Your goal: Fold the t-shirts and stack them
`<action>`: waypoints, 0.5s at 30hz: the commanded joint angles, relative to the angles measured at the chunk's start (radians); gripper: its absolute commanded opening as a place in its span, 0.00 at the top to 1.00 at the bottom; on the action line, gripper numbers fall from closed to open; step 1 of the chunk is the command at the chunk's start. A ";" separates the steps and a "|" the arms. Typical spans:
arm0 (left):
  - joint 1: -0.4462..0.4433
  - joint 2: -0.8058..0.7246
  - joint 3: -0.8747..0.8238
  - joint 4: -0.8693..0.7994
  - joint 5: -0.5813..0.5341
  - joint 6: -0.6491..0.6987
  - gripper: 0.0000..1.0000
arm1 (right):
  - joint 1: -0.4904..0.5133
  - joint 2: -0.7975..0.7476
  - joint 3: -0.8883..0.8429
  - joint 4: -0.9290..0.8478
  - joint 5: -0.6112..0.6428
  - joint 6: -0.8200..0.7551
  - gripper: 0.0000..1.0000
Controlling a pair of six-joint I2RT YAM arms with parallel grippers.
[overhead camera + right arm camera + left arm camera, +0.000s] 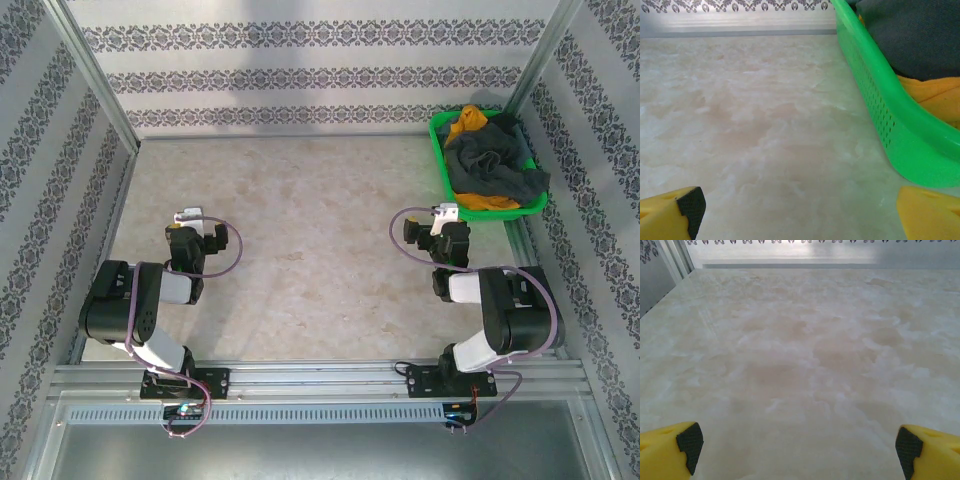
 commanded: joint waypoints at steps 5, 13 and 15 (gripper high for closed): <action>-0.008 -0.003 0.012 -0.004 0.005 0.010 0.00 | -0.008 0.002 0.017 0.032 -0.011 -0.013 0.02; -0.008 -0.003 0.013 -0.005 0.004 0.012 0.00 | -0.006 0.004 0.018 0.030 -0.002 -0.013 0.02; -0.008 -0.003 0.014 -0.005 0.005 0.011 0.00 | -0.006 0.002 0.016 0.032 -0.005 -0.014 0.02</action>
